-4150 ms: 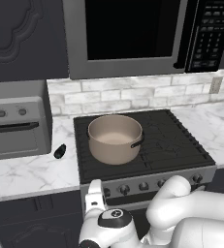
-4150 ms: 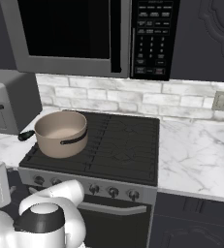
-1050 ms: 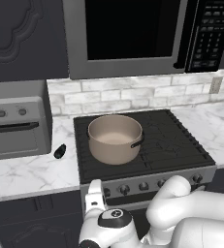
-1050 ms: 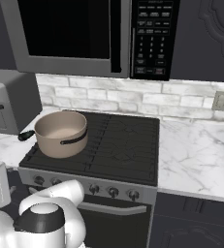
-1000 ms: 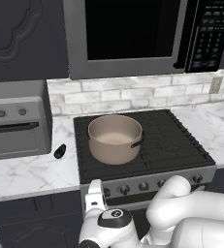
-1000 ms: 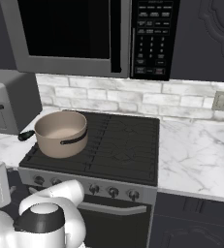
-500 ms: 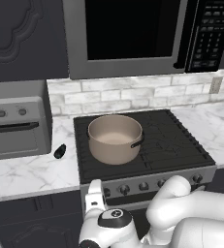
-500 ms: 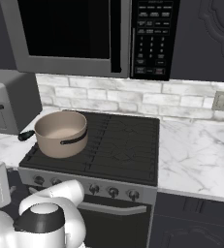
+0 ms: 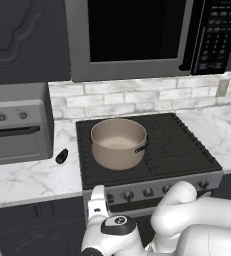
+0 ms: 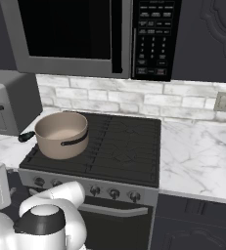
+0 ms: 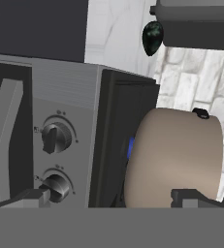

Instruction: Turn on the burner for the pot on the stove. Wait thirty seconds for the pot to heat up. Then add the eggplant to the pot.

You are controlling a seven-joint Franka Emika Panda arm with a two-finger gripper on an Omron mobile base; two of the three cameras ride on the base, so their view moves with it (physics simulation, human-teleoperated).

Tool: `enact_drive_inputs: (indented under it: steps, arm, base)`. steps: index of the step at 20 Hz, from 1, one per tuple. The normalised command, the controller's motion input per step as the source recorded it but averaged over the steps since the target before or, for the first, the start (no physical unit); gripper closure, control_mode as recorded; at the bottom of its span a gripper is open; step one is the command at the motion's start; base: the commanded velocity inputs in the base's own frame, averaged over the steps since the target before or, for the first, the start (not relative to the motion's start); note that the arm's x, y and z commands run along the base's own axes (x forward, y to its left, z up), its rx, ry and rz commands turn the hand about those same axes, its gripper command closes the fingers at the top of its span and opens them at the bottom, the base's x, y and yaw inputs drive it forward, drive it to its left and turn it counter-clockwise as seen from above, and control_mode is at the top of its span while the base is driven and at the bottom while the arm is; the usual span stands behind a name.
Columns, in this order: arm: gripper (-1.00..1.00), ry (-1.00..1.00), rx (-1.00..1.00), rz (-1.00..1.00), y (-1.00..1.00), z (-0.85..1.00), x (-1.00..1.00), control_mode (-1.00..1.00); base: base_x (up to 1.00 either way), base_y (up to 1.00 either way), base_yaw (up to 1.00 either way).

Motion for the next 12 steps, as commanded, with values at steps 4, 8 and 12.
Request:
enact_drive_inputs:
  steps: [4, 8, 12]
  arm:
    - [-1.00, 0.00, 0.00, 0.00, 0.00, 0.00, 0.00, -1.00]
    - [-1.00, 0.00, 0.00, 0.00, 0.00, 0.00, 0.00, -1.00]
    - [-1.00, 0.00, 0.00, 0.00, 0.00, 0.00, 0.00, -1.00]
  base:
    - [0.00, 0.00, 0.00]
    - [0.00, 0.00, 0.00]
    - [0.00, 0.00, 0.00]
